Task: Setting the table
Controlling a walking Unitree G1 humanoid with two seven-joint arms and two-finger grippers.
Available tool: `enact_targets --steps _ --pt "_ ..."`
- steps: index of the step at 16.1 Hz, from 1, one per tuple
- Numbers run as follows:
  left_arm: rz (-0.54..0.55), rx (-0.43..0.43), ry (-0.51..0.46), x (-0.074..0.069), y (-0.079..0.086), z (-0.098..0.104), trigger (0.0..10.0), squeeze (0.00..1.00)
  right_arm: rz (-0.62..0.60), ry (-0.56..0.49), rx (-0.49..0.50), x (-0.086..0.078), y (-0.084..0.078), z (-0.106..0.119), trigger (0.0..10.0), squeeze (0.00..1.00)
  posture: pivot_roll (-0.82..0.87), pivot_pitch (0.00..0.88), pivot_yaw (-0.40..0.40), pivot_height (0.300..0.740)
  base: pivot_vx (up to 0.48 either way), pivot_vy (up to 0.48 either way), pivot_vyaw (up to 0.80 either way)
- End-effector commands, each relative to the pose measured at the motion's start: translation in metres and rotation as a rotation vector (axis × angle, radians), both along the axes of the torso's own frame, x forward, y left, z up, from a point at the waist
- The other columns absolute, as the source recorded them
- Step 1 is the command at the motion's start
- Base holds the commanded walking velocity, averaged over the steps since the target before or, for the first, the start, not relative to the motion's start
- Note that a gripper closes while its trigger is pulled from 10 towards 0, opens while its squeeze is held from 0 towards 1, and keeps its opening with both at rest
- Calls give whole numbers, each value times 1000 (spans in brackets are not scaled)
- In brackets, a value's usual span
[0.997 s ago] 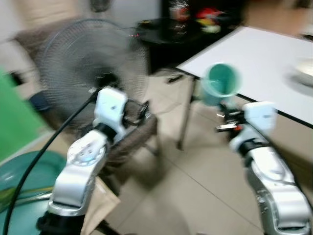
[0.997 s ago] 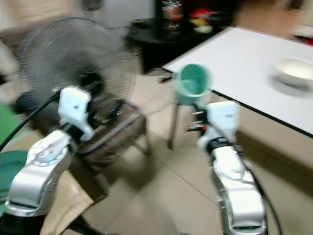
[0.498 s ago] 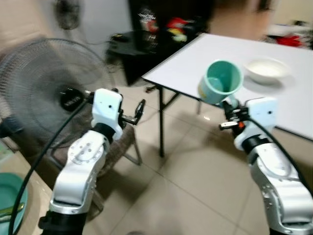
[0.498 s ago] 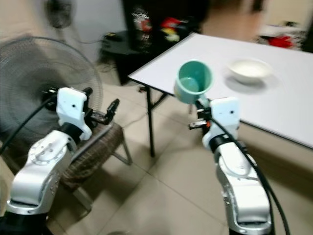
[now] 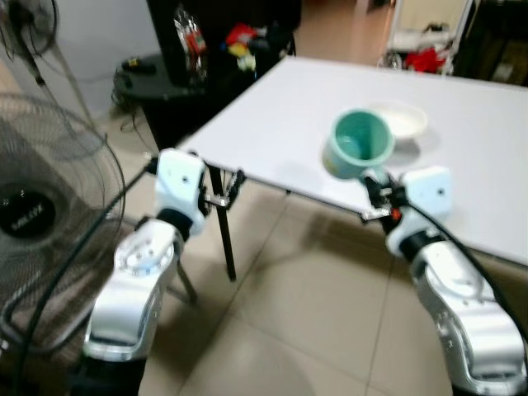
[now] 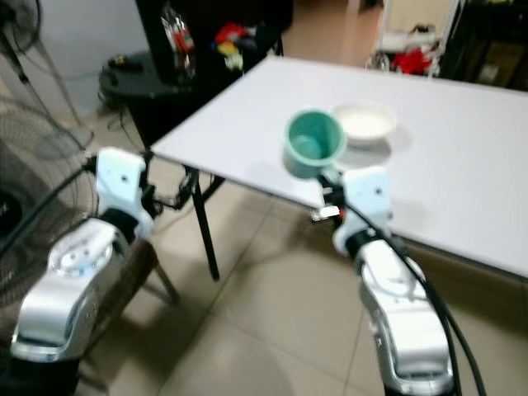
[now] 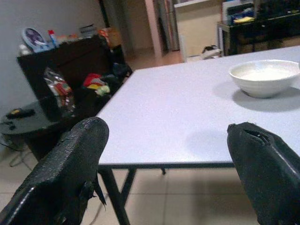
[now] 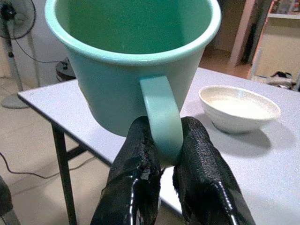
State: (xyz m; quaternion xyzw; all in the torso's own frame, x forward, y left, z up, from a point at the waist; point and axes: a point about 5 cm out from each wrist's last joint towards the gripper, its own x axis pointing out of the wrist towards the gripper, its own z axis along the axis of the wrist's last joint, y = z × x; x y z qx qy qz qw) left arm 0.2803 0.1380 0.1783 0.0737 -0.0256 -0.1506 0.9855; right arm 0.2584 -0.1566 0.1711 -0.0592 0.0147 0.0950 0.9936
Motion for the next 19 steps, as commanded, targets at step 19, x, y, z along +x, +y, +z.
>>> enact_targets --steps 19 --pt "-4 58 -5 0 6 1 10000 0 96 25 20 24 21 4 10000 0 91 0 55 740 404 0 -126"
